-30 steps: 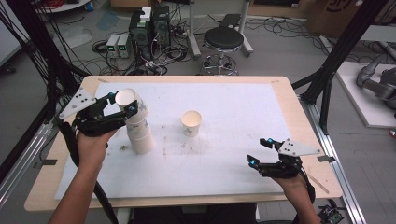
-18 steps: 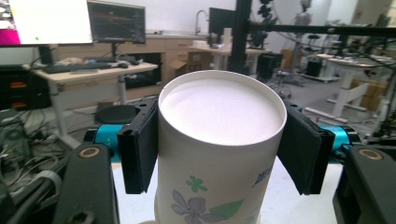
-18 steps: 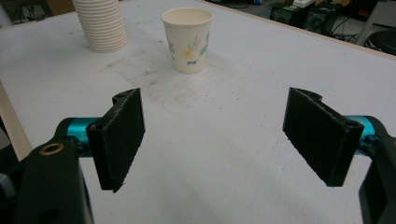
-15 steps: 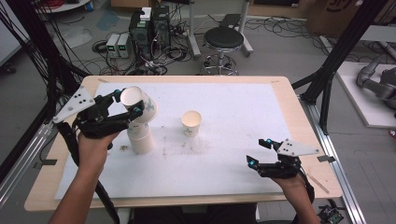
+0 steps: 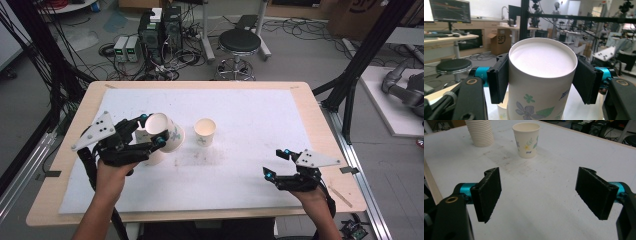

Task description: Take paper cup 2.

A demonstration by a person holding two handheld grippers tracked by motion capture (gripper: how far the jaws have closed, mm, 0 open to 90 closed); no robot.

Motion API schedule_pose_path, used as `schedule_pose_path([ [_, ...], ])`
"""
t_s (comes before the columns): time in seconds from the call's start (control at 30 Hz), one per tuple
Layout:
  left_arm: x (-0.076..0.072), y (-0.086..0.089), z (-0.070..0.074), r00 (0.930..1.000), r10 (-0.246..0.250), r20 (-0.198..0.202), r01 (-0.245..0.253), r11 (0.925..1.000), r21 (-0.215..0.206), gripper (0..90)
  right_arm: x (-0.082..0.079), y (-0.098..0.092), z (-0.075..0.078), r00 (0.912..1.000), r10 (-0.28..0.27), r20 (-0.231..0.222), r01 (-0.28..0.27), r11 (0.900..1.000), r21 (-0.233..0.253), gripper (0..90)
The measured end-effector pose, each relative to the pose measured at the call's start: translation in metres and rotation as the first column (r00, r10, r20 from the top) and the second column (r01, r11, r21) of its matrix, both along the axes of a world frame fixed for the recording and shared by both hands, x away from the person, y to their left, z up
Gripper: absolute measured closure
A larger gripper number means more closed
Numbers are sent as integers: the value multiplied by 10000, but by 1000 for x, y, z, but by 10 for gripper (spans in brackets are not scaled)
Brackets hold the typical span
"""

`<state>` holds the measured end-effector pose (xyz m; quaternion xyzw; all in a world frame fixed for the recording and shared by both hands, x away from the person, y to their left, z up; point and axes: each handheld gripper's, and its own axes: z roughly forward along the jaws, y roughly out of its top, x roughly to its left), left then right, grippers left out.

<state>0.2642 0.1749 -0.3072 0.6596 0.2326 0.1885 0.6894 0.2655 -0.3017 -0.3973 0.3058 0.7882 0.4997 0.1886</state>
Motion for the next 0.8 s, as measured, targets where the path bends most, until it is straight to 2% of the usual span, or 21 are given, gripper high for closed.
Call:
schedule_pose_path([
  [0.23, -3, -15, -7, 9965, -840, -23, 840, 9959, 343, 353, 2, 4, -3, 9999, 66, -156, -67, 10000, -14, 213],
  [0.47, 0, -32, -30, 9928, -1133, -393, 1158, 9909, 689, 352, 5, 8, -7, 9991, 213, -372, -214, 9998, -27, 194],
  [0.63, 0, -44, -43, 9886, -1367, -639, 1442, 9803, 1349, 353, 6, 11, -8, 9991, 310, -299, -314, 9994, -125, 192],
  [0.8, 1, -52, -54, 9840, -1560, -857, 1681, 9728, 1595, 352, 5, 16, -9, 9972, 681, -325, -688, 9974, -207, 192],
])
